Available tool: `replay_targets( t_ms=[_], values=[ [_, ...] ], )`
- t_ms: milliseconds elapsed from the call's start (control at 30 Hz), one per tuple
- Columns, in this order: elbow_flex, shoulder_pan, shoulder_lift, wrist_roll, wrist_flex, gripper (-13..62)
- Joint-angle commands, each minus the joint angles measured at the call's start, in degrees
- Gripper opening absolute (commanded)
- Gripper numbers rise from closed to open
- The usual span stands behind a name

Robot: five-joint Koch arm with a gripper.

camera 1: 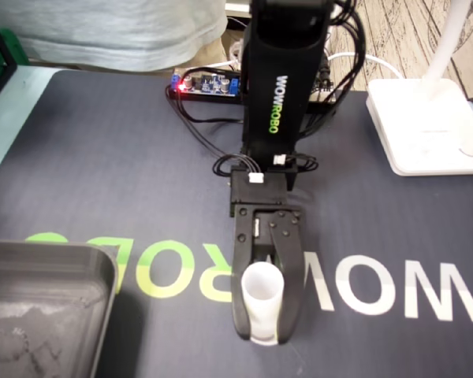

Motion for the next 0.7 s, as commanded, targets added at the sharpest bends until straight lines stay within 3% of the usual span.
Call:
replay_targets(
  t_ms=[0, 200, 667],
  values=[
    [-1.4, -0.6, 0.4, 0.7, -1.8, 2.8],
    [-1.7, -0.6, 3.1, 0.7, 0.5, 2.8],
    [-5.0, 1.4, 21.9, 2.7, 19.6, 2.9]
  ],
)
